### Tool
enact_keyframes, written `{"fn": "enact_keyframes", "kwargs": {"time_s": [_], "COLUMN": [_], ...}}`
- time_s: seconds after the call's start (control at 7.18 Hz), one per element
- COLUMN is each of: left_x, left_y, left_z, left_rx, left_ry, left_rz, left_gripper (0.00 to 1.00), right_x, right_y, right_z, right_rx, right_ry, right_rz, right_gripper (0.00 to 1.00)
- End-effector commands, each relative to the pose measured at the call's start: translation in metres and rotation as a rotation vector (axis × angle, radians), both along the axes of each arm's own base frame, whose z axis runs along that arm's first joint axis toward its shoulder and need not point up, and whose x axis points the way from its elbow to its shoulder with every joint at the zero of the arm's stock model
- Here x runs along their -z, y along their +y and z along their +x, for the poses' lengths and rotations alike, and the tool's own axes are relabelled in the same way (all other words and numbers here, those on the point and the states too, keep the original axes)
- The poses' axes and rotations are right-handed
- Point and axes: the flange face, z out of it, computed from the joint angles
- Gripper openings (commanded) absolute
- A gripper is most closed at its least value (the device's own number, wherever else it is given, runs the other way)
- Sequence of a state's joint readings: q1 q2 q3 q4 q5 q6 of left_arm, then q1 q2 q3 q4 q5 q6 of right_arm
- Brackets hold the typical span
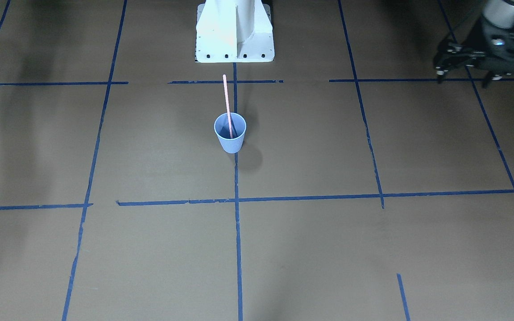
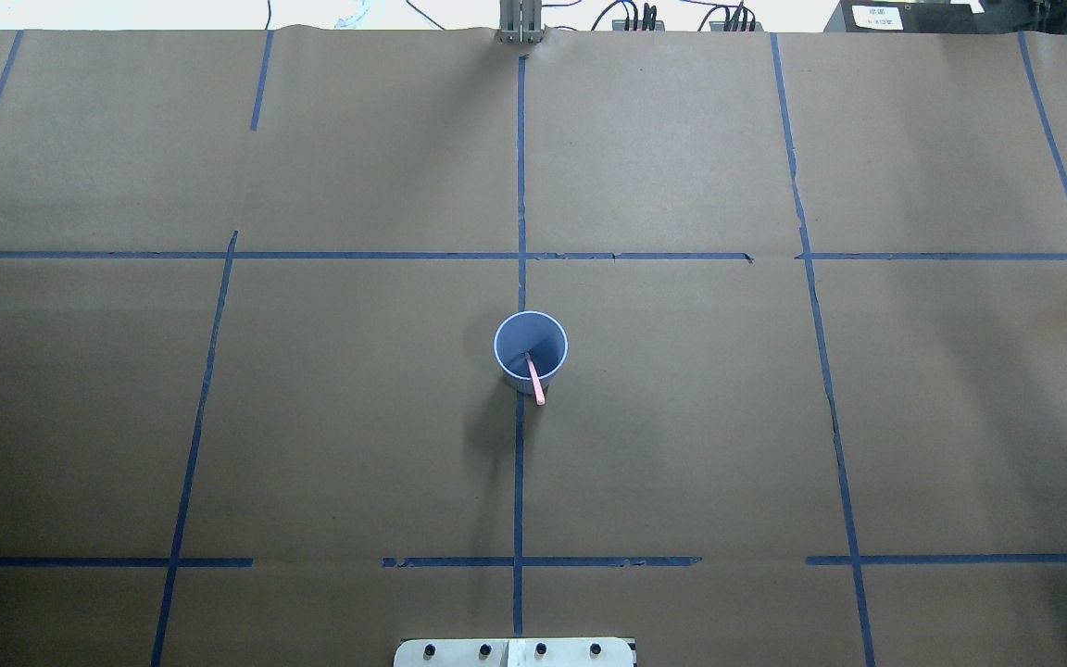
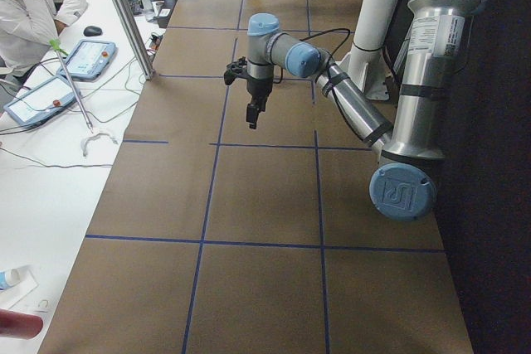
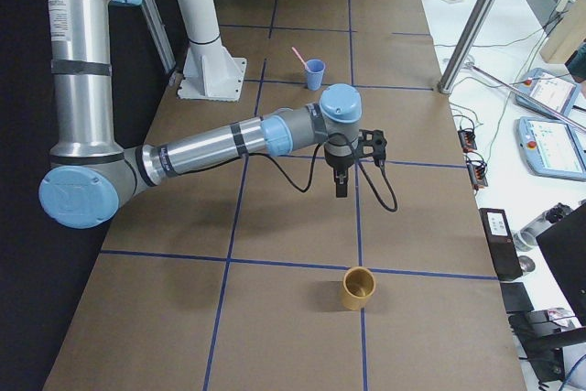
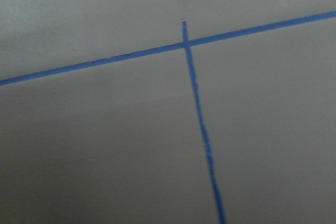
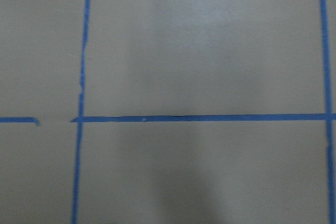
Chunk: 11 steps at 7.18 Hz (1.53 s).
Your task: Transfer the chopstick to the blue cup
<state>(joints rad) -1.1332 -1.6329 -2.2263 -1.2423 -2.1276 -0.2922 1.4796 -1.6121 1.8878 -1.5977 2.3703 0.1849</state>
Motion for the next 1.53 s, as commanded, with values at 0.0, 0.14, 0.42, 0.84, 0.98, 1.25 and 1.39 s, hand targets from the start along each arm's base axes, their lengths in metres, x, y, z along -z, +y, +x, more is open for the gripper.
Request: {"fn": "enact_keyframes", "kwargs": {"time_s": [0.0, 0.14, 0.42, 0.84, 0.98, 1.25, 1.39], "left_x": [-0.052, -0.078, -0.122, -0.194, -0.202, -0.199, -0.205], "left_y": [-0.023, -0.034, -0.046, -0.059, -0.058, -0.048, -0.034], "left_z": [-0.064, -0.096, -0.123, -0.13, -0.141, -0.156, -0.156], "left_rx": [-0.031, -0.016, 0.007, -0.013, -0.031, -0.004, -0.002], "left_ry": [0.033, 0.05, 0.107, 0.101, 0.15, 0.165, 0.175], "left_rz": [-0.018, -0.039, -0.121, -0.201, -0.172, -0.166, -0.175], "left_gripper": [1.0, 1.0, 1.0, 1.0, 1.0, 1.0, 1.0], "right_x": [-0.049, -0.059, -0.067, -0.069, -0.071, -0.067, -0.075], "right_y": [0.034, 0.046, 0.056, 0.051, 0.05, 0.041, 0.041], "right_z": [0.07, 0.088, 0.089, 0.088, 0.086, 0.079, 0.078], "right_rx": [0.075, 0.042, 0.033, 0.032, 0.036, 0.059, 0.066], "right_ry": [0.046, 0.038, 0.031, 0.029, 0.027, 0.042, 0.042], "right_rz": [-0.026, -0.059, -0.079, -0.086, -0.09, -0.076, -0.09], "right_gripper": [1.0, 1.0, 1.0, 1.0, 1.0, 1.0, 1.0]}}
